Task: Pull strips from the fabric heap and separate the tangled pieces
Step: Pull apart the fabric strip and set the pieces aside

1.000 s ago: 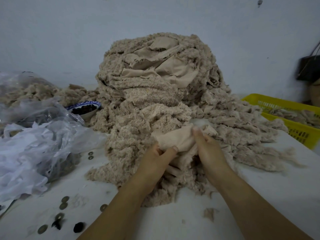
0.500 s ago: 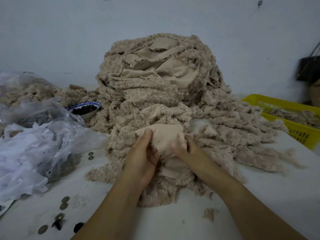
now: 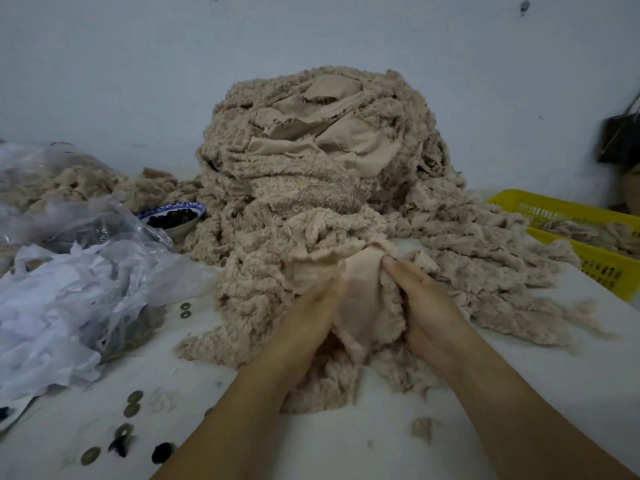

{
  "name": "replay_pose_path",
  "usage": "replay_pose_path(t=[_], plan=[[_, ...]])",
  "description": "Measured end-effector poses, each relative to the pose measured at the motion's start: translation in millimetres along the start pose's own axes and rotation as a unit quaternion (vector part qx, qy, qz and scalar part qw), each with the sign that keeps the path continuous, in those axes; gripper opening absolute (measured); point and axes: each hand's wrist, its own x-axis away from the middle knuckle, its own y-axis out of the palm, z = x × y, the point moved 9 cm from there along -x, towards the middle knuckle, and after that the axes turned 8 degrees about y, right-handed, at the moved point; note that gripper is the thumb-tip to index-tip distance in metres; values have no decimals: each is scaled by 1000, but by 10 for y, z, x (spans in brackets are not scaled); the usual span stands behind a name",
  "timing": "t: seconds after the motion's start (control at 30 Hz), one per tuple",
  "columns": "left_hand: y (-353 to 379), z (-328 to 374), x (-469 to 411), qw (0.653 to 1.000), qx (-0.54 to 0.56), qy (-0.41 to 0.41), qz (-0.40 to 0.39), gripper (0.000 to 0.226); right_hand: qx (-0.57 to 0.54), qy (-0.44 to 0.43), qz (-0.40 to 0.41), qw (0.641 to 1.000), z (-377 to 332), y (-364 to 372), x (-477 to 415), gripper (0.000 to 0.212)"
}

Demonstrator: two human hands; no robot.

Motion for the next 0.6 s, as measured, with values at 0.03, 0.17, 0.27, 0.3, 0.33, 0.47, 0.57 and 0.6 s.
replay_pose_path(t=[0.03,0.17,0.27,0.3,0.33,0.47,0.57,0.6], plan=[[11,-1,21,999,-52,8,1,31,-9,-1,-2,1000,-14,-6,-1,43],[-14,-29,36,999,9,1,39,22,33,-17,-1,999,-39,-2,26,50],[-60,28,18,993,104,9,59,34,176,-61,-42,982,-24,207,94,45],[-78,38,13,991,114,14,64,37,204,-72,-38,976,-9,234,92,30],[-81,55,16,990,121,19,64,37,216,-87,-31,972,-4,247,85,14],[-46,65,38,990,122,25,61,25,133,-57,49,988,8,11,24,27],[-47,64,34,989,130,29,67,23,55,-6,73,996,56,-141,-28,35],[-48,67,31,987,142,32,67,23,43,2,71,997,60,-145,-31,37]])
